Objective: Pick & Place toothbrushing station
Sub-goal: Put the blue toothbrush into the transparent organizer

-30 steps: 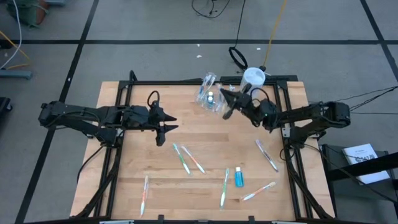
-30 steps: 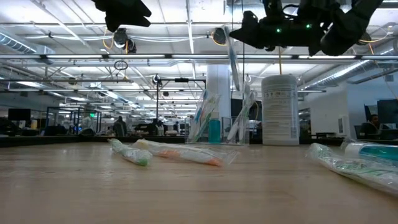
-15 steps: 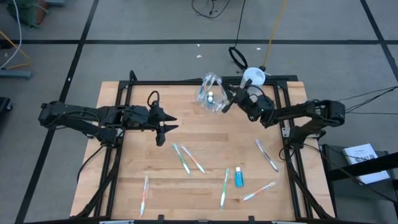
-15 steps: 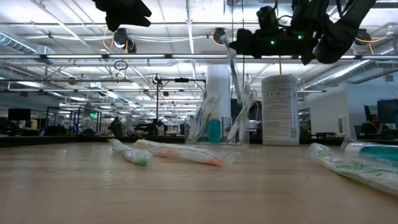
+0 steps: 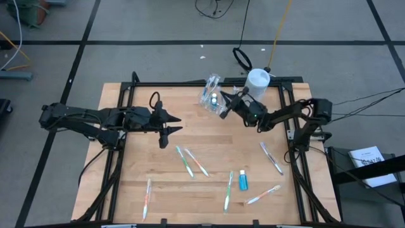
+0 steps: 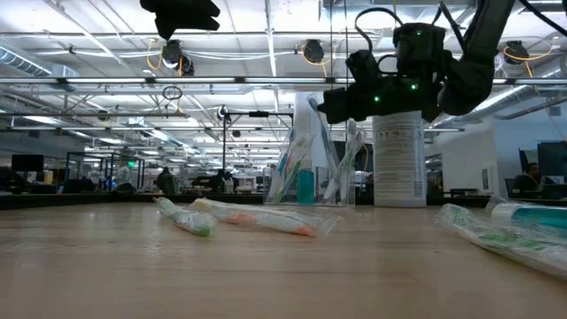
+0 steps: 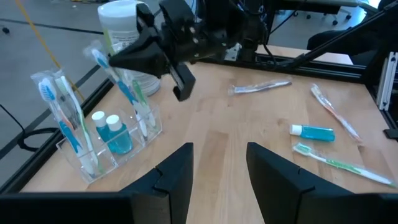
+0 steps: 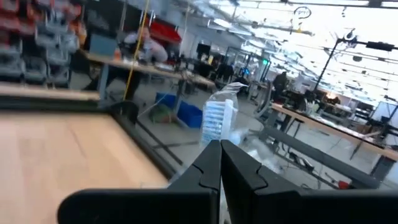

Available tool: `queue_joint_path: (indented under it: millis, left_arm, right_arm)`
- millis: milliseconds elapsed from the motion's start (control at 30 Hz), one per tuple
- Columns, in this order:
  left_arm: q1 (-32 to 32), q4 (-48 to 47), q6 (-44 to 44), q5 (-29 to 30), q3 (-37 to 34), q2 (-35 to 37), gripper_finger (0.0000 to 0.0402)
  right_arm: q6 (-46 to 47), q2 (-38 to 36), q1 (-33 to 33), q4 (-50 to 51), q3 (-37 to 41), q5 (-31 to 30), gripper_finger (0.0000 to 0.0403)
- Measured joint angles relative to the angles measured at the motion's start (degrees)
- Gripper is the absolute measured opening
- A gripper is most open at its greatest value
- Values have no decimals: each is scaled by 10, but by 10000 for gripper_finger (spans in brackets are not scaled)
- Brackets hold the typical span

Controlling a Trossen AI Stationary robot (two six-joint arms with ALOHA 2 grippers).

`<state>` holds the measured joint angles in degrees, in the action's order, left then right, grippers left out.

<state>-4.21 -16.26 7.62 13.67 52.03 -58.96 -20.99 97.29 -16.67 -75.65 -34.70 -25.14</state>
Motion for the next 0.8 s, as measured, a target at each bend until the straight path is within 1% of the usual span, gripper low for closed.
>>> queue_joint_path:
  millis: [33,67,200,233,267,400,467,667,800]
  left_arm:
    - [0,-1,0,0,0,0,152]
    - [0,-1,0,0,0,0,152]
    - [0,-2,2,0,0,0,152]
    - [0,-2,2,0,0,0,152]
    - [0,-2,2,0,0,0,152]
    - [0,-2,4,0,0,0,152]
    - [0,-2,12,0,0,0,152]
    - [0,-2,50,0,0,0,152]
    - [0,-2,56,0,0,0,152]
  right_arm:
    - [-12,-5,10,17,2,-19,0]
    - [-31,-12,22,32,6,-50,0]
    - [-121,-38,71,76,6,-211,0]
    - [-130,-41,80,80,6,-237,0]
    - [-132,-41,87,82,6,-248,0]
    - [-129,-41,101,86,6,-245,1]
    - [-118,-41,101,107,6,-243,4]
    - [-11,-41,81,186,6,-243,20]
    - [13,-41,78,223,6,-245,34]
